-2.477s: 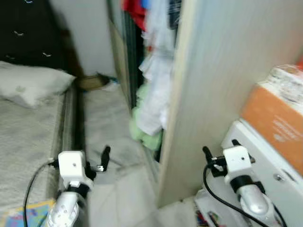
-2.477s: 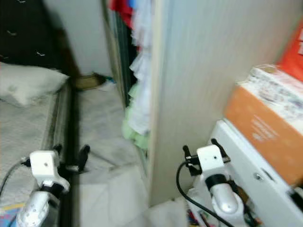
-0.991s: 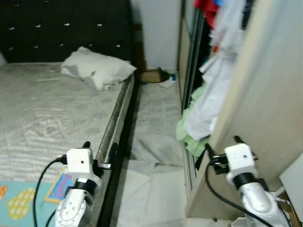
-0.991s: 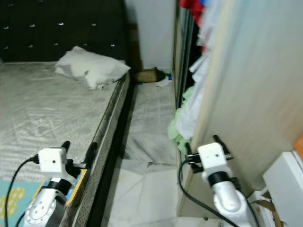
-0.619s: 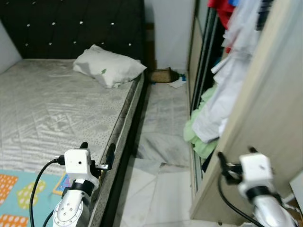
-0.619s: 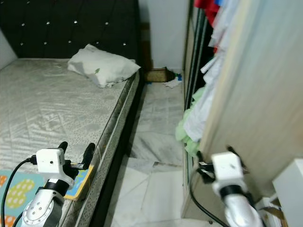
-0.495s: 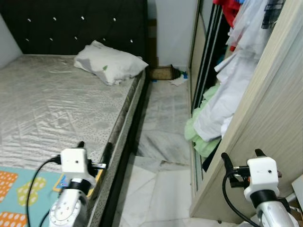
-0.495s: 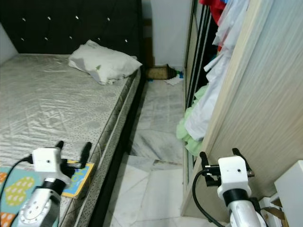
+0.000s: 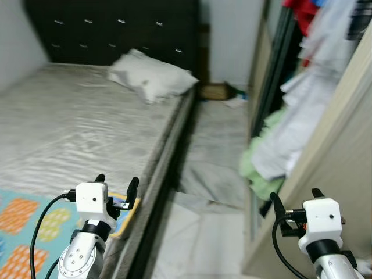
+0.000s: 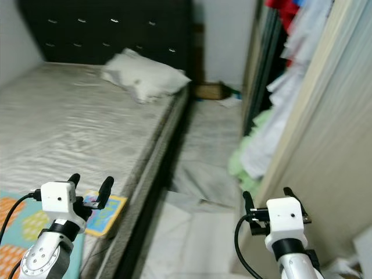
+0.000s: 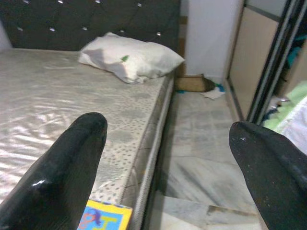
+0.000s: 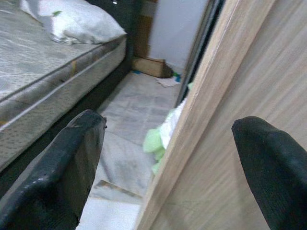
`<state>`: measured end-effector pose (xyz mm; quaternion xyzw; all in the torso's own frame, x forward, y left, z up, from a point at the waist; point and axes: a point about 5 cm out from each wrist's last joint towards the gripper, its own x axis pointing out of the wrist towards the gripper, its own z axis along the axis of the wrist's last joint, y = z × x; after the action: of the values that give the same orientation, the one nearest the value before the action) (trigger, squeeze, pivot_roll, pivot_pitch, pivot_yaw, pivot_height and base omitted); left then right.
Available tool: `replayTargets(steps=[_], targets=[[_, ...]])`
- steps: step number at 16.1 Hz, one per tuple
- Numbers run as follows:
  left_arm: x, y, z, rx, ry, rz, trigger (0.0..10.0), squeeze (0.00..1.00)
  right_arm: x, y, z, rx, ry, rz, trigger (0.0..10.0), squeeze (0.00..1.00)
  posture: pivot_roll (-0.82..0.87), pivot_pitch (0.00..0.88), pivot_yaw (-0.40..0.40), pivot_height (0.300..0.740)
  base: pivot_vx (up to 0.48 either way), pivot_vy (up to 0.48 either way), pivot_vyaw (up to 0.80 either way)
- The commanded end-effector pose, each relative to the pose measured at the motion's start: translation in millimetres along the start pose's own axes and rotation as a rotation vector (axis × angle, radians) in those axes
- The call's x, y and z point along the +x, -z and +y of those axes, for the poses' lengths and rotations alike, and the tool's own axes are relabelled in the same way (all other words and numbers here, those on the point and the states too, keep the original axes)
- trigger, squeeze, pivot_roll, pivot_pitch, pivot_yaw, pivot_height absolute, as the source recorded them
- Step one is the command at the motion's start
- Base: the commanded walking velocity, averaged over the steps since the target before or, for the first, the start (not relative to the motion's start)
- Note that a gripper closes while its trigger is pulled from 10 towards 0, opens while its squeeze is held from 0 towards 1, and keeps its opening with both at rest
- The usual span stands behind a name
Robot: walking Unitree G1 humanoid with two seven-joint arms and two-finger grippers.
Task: Clean up the room
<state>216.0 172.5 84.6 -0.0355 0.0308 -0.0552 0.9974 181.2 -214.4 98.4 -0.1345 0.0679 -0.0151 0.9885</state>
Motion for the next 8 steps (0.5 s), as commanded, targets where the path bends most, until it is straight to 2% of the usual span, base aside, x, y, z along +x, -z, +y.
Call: replayTargets(steps=[1, 8], targets=[[2.5, -2.9, 1.1, 0.007, 0.006, -0.005, 10.0, 0.00, 0.6, -2.3, -0.3, 0.003, 0.003, -0.007, 10.0, 0.00, -0.22, 0.000, 0.071, 0.740, 0.000, 0.000, 0.80], [10.1, -5.8, -0.5, 0.007, 0.019, -0.018, 10.0, 0.00, 4.8, -2.5, 0.5, 0.001, -0.001, -0.014, 10.0, 0.00, -0.23, 0.000, 0.079, 0.740, 0.000, 0.000, 0.80]])
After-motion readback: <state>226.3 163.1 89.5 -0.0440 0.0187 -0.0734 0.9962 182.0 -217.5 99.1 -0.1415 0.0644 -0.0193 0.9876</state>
